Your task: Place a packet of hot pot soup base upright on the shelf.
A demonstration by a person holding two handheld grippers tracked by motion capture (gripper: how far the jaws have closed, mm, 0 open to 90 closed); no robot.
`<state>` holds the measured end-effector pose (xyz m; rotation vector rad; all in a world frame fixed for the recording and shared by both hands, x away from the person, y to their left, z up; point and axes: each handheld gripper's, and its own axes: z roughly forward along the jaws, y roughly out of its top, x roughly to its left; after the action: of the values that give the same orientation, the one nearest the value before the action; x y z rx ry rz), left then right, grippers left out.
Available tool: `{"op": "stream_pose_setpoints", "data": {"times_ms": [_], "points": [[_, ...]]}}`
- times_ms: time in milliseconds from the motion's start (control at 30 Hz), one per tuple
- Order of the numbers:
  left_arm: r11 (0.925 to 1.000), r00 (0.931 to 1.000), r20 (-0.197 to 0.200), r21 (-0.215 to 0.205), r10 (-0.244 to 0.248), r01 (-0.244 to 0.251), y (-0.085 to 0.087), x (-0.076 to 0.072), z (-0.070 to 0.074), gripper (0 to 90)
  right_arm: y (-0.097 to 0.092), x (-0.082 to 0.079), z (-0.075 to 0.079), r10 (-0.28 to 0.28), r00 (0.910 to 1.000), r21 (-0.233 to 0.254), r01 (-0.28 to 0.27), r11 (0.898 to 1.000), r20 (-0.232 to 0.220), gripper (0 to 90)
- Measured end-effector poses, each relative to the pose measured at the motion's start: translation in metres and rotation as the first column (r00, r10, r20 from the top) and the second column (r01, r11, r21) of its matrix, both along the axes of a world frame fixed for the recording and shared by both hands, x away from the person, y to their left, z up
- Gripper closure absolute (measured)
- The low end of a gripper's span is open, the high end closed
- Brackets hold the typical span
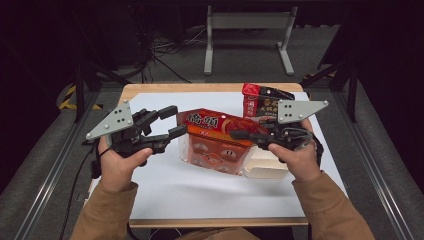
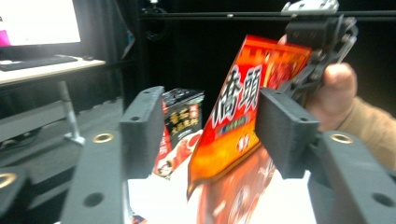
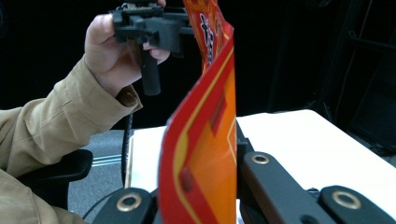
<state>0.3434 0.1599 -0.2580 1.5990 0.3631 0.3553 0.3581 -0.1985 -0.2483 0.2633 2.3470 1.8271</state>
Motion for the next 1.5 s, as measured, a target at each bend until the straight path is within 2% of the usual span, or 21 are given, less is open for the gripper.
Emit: {"op": "stream_pose_setpoints", "data": {"times_ms": [133,333,433,533,767,1033,1167,1333,1500], "points": [[0.9996,0.9996,-0.016,0.017,0.024,-0.024,0.004,0.003,-0.006,34.5,-0.005,0.002,0.011,-0.024,0.9997,-0.017,0.024,1.0,-0.003,89.8],[0.9967,0.997,-0.054,0.061,0.056,-0.053,0.009,0.01,-0.019,30.5,-0.014,0.005,0.021,-0.049,0.9987,-0.027,0.049,0.998,-0.011,89.8],[0.9943,0.994,-0.074,0.075,0.082,-0.076,0.013,0.014,-0.026,29.2,-0.019,0.007,0.027,-0.064,0.9979,-0.028,0.063,0.998,-0.012,89.8],[0.9847,0.9876,-0.076,0.119,0.137,-0.128,0.016,0.019,-0.035,26.8,-0.025,0.009,0.032,-0.077,0.997,-0.024,0.077,0.997,-0.007,89.8],[0.9794,0.9788,-0.111,0.127,0.172,-0.157,0.026,0.027,-0.05,24.7,-0.037,0.012,0.042,-0.104,0.9945,-0.022,0.104,0.994,0.009,89.8],[0.9753,0.9732,-0.129,0.137,0.191,-0.173,0.03,0.032,-0.057,22.6,-0.051,0.021,0.046,-0.155,0.9876,-0.041,0.156,0.987,0.023,89.8],[0.9699,0.9693,-0.133,0.159,0.207,-0.185,0.031,0.036,-0.063,21.1,-0.061,0.025,0.045,-0.188,0.9819,-0.045,0.189,0.981,0.026,89.8],[0.9678,0.9658,-0.149,0.169,0.212,-0.187,0.033,0.04,-0.068,19.8,-0.07,0.03,0.043,-0.22,0.975,-0.05,0.221,0.974,0.033,89.8],[0.9617,0.9612,-0.166,0.202,0.221,-0.186,0.035,0.046,-0.073,17.2,-0.078,0.034,0.039,-0.253,0.9671,-0.044,0.254,0.966,0.026,89.8]]}}
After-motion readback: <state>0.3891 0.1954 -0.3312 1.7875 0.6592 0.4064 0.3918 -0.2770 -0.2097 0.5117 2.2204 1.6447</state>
